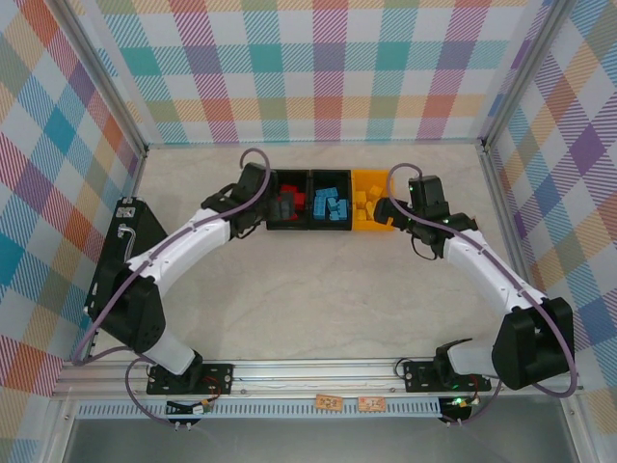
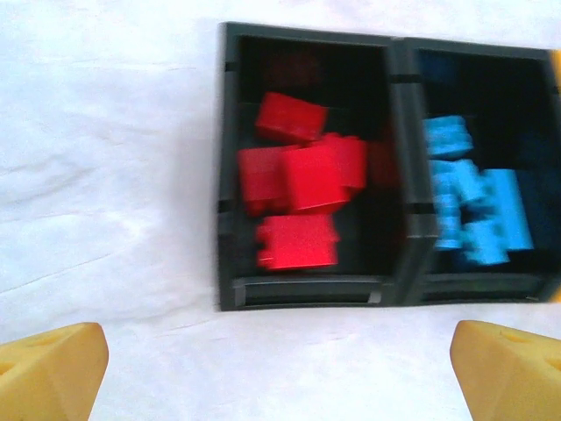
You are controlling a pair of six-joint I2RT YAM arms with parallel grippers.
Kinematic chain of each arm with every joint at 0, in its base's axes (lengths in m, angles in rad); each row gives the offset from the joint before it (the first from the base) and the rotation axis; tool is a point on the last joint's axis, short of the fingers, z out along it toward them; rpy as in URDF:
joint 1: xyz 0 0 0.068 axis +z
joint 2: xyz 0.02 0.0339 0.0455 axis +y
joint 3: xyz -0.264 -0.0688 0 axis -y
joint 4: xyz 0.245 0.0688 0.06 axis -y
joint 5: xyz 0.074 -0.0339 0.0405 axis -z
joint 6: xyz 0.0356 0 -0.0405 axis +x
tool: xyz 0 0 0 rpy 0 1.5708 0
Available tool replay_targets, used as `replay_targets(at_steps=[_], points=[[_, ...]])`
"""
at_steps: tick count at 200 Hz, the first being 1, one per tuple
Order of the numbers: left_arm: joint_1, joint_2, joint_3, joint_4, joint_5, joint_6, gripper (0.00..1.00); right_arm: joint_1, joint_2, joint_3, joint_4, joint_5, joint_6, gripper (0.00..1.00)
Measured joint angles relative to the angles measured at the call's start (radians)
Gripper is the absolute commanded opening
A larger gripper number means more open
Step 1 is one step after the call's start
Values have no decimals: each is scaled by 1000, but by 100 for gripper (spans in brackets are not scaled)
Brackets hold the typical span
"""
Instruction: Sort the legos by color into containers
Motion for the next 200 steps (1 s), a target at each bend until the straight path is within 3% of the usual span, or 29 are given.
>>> replay_targets(at_steps=[20, 52, 75, 105, 147, 166, 200], points=[[61, -70, -113, 69, -51, 11, 99, -14, -6, -48, 96, 140, -58, 99], [142, -172, -300, 251, -169, 106, 100, -43, -28, -288, 363, 351, -237, 99], [166, -179, -411, 371, -283, 182, 100, -93, -18, -403, 474, 411, -306, 99], [216, -126, -486, 472, -341, 219, 100, -143, 47, -488, 718, 399, -356, 99], [281, -60, -628, 765, -308, 306, 100, -155, 175, -581, 1036, 252, -418, 99], [283, -9, -711, 959, -266, 343, 100, -197, 182, -607, 1131, 138, -425, 99], [323, -2, -800, 1088, -147, 351, 100, -237, 237, -618, 1225, 47, -428, 99]])
